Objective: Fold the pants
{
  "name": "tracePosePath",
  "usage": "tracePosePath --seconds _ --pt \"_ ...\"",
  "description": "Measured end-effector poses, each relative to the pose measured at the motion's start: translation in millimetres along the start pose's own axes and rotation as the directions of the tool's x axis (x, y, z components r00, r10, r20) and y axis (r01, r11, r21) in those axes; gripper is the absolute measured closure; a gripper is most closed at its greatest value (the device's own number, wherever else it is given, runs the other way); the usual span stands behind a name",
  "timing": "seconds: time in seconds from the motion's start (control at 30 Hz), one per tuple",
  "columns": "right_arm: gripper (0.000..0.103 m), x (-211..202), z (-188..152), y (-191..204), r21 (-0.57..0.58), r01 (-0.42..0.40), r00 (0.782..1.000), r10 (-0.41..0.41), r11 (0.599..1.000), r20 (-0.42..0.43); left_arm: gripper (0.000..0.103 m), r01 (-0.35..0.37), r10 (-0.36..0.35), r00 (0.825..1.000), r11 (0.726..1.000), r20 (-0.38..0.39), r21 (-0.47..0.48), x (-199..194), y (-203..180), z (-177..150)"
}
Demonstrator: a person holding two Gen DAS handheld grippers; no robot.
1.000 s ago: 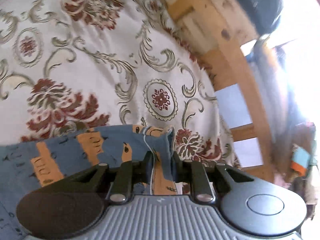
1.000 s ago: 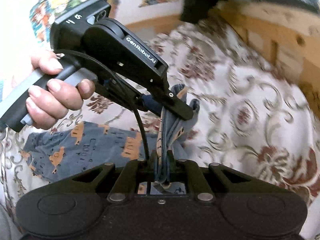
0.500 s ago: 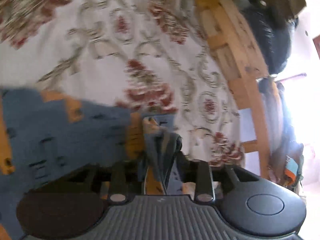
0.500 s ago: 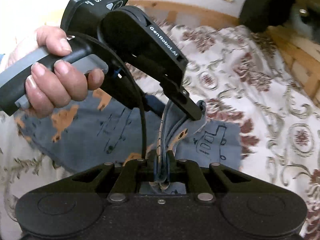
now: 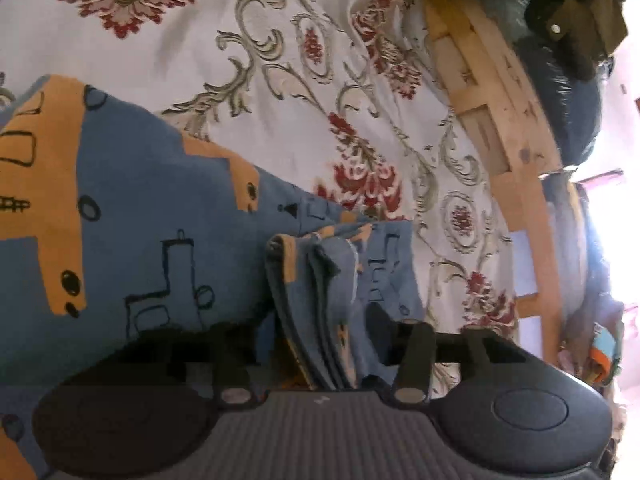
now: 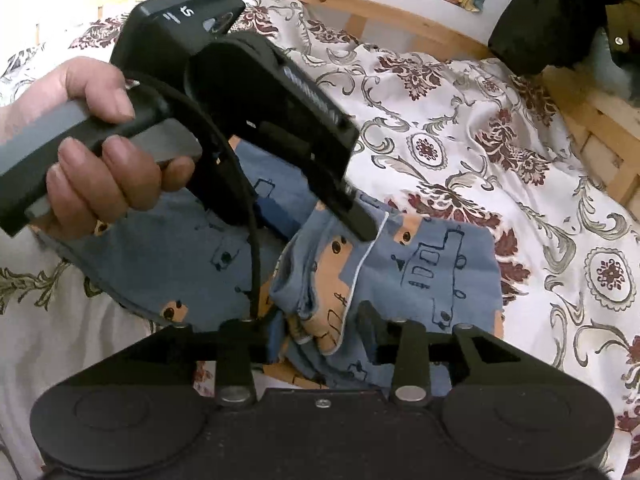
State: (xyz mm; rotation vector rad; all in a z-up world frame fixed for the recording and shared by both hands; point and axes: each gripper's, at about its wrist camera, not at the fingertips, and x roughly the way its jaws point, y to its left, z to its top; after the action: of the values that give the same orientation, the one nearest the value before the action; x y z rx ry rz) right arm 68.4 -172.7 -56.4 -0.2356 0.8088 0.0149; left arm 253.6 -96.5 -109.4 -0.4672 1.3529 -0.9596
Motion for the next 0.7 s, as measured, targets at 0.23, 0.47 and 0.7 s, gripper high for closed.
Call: tracePosePath --seconds 0.23,0.47,0.7 --pt "0.084 -2.3 -1.0 2.8 0.001 -0.010 1.000 0.010 1.000 0.015 0.089 -0.031 0.031 1.000 0.999 -0.002 -0.029 -1.0 4.6 -0.7" --pt "0.086 -16.9 6.3 7.0 -0.021 -0.003 0.998 0.005 1.000 0.057 0.092 -0.009 0.010 1.000 1.000 0.025 -0.023 -20.3 -3.5 -0.3" --pt "0.088 -19.9 15.3 19.4 -0.040 -0.050 0.996 0.052 0.998 0.066 0.093 -0.101 0.101 0.994 0.995 0.032 -0.003 -40.9 -1.9 -8.1"
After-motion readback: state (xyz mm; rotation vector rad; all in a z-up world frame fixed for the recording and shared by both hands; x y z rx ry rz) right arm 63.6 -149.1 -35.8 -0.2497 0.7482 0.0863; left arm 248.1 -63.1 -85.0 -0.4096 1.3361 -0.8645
